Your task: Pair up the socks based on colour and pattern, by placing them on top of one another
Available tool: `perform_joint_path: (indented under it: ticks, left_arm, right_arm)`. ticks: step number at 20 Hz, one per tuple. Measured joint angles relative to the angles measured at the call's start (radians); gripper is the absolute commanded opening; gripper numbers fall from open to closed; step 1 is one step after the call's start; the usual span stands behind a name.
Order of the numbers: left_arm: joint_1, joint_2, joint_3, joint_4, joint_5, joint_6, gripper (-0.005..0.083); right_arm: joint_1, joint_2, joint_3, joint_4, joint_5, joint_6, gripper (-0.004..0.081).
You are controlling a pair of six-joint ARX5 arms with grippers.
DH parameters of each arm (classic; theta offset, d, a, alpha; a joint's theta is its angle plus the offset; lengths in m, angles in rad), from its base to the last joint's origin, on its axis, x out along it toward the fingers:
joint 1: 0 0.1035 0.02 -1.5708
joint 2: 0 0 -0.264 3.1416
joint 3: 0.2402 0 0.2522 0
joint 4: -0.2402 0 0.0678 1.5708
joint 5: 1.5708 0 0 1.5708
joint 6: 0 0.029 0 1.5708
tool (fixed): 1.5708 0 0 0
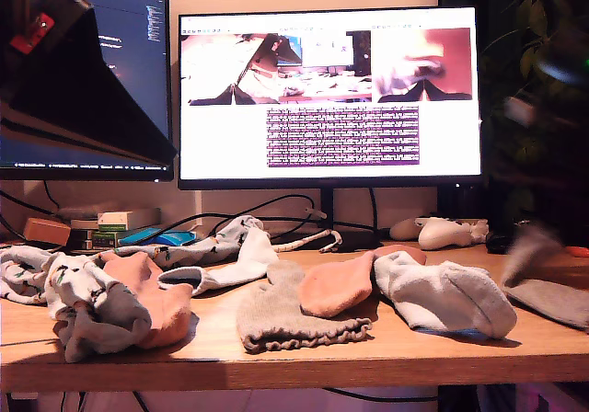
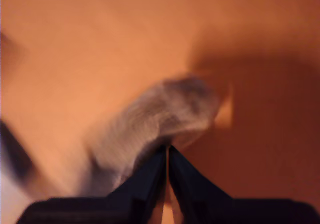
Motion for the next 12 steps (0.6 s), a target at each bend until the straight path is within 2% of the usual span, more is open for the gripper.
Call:
perform_joint_path:
  ticks: [2,4,9,12]
  left_arm:
    - [0.0,0.0,0.0,-0.001,0.0,0.0,-0.0024]
    - [0.0,0.0,0.0,-0.007,-0.001,0.0,-0.0024]
    - [0.0,0.0,0.0,-0.015,0.0,0.0,-0.0024]
    - [0.0,0.0,0.0,-0.014,-0.001,0.0,-0.0024]
  right_arm:
    - [0.053,0.0,0.0,0.07,0.021,-0.004,-0.0013]
    - [0.074,0.0,0.002,0.095,0.019,-0.004,-0.0013]
    - [0.06,-0.001,0.002,0.064,0.02,-0.008,-0.0013]
    - [0.057,-0.003,0.002,-0.037,-0.027,-0.034,-0.0013]
